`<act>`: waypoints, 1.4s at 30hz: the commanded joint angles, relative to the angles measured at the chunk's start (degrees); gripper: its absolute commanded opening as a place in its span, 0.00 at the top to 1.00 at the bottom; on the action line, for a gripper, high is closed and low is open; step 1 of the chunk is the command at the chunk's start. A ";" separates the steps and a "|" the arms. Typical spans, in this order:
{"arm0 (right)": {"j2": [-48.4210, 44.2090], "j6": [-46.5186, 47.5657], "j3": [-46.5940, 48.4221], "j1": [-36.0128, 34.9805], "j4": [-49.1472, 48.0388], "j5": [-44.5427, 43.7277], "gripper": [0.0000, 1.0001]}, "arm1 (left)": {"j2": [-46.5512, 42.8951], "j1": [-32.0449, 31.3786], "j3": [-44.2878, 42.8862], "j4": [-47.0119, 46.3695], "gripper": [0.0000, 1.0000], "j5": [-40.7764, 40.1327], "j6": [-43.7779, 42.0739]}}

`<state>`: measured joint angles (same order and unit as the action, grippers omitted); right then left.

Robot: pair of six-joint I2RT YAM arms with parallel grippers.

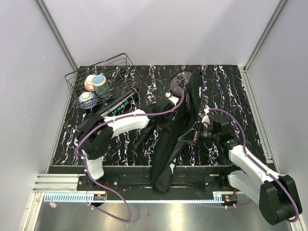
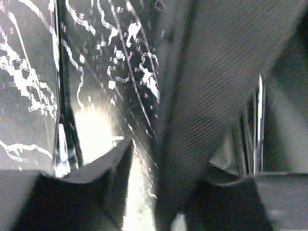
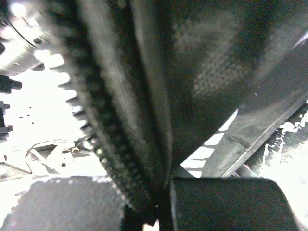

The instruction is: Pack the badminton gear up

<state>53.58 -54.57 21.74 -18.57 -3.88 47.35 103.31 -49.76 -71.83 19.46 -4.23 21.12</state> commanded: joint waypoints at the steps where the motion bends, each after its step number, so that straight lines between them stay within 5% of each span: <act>1: -1.64 6.90 2.86 0.46 8.34 -3.92 1.00 | 1.37 -0.08 -8.06 -2.23 0.69 0.63 -2.23; 5: -2.61 13.60 7.43 0.37 22.74 -18.30 0.82 | -0.29 -0.51 -8.41 -3.82 1.00 0.45 -2.58; 13: 6.78 22.30 20.53 0.37 32.09 -35.64 0.43 | -0.91 -2.71 -9.11 -2.94 1.00 1.69 -3.81; 17: 14.42 25.29 27.03 0.46 33.50 -42.42 0.40 | -1.53 -4.29 -9.55 -1.80 1.00 -0.34 -4.25; 25: 23.49 29.95 39.25 0.46 36.22 -55.15 0.44 | -1.44 -7.46 -11.48 0.93 1.00 -3.68 -5.21; 28: 23.06 30.66 39.88 0.46 37.89 -57.54 0.72 | -0.83 -7.55 -12.80 0.84 1.00 -2.81 -6.00; 29: 21.32 30.40 38.66 0.37 38.07 -57.64 0.99 | -0.48 -7.55 -13.33 0.93 1.00 -2.63 -6.27; 33: 14.11 25.84 32.59 0.55 36.58 -59.56 1.00 | 3.55 -7.55 -19.20 2.41 1.00 -4.46 -6.71; 36: 8.04 22.76 26.44 1.86 33.95 -64.13 1.00 | 6.46 -7.55 -23.42 3.47 0.88 -5.09 -6.36; 42: 3.54 22.83 21.07 11.09 29.46 -59.58 1.00 | 9.90 -6.85 -30.38 7.07 0.58 -0.27 -5.48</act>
<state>57.78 -30.76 43.68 -11.60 30.61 -12.32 112.22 -57.34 -96.73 25.26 -6.70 15.33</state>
